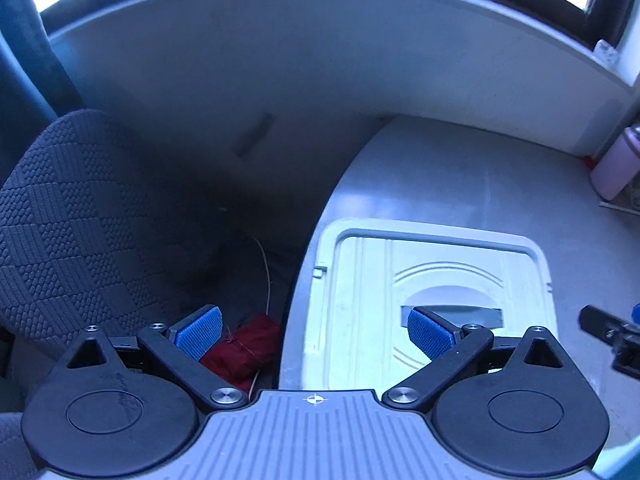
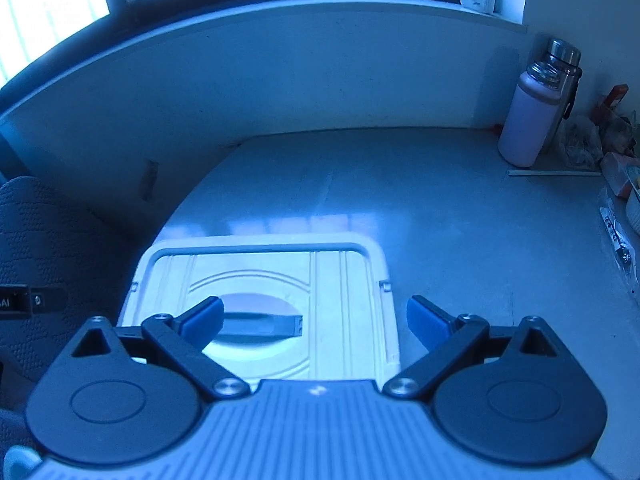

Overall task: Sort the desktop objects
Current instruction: 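Lower both open grippers onto the rim of the white lid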

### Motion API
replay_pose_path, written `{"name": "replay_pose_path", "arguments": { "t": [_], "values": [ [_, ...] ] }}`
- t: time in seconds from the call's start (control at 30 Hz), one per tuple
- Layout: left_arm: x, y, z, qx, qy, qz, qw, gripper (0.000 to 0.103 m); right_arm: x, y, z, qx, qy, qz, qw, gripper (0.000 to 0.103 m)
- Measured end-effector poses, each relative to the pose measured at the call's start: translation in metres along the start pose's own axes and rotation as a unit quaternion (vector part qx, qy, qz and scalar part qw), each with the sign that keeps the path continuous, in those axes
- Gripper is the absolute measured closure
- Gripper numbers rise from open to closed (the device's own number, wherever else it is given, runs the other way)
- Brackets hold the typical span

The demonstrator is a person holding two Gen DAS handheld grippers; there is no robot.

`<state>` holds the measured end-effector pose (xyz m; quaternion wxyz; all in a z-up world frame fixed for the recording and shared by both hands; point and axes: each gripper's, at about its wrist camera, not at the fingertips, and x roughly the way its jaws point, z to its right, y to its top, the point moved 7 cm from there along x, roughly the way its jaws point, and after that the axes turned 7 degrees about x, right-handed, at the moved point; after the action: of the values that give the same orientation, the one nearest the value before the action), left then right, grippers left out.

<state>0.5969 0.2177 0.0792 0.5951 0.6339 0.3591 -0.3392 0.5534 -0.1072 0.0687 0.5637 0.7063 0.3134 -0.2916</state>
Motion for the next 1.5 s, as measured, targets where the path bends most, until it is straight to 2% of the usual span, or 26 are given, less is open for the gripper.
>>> {"name": "replay_pose_path", "arguments": {
  "t": [0.3,0.47,0.57,0.67,0.73,0.9,1.07,1.17,1.33,1.5],
  "values": [
    [0.070,0.007,0.002,-0.011,-0.036,-0.064,0.9972,0.002,0.053,0.011,-0.004,-0.012,-0.016,-0.058,0.998,0.005],
    [0.100,0.004,0.005,-0.008,-0.043,-0.095,0.9945,0.002,0.087,0.008,-0.002,0.006,-0.009,-0.123,0.992,0.005],
    [0.113,0.000,0.006,-0.009,-0.049,-0.116,0.9921,0.002,0.104,0.003,0.001,0.023,-0.004,-0.167,0.986,0.005],
    [0.125,-0.004,0.006,-0.009,-0.052,-0.133,0.9898,0.002,0.112,0.004,0.000,0.009,-0.019,-0.167,0.986,0.005],
    [0.132,-0.006,0.005,-0.013,-0.056,-0.142,0.9882,0.002,0.120,0.002,0.000,0.003,-0.022,-0.182,0.983,0.005],
    [0.141,-0.013,0.003,-0.027,-0.068,-0.158,0.9847,0.002,0.141,-0.008,0.006,0.031,-0.025,-0.218,0.975,0.005],
    [0.148,-0.019,-0.003,-0.031,-0.071,-0.167,0.9830,0.002,0.156,-0.024,0.001,0.047,-0.006,-0.257,0.965,0.006],
    [0.150,-0.022,-0.011,-0.043,-0.075,-0.172,0.9813,0.002,0.155,-0.025,-0.009,0.044,0.004,-0.250,0.967,0.007],
    [0.155,-0.027,-0.024,-0.061,-0.070,-0.178,0.9797,0.002,0.155,-0.031,-0.029,0.035,0.022,-0.262,0.964,0.007],
    [0.150,-0.029,-0.027,-0.066,-0.075,-0.175,0.9794,0.002,0.152,-0.028,-0.026,0.045,0.023,-0.253,0.966,0.008]
  ]
}}
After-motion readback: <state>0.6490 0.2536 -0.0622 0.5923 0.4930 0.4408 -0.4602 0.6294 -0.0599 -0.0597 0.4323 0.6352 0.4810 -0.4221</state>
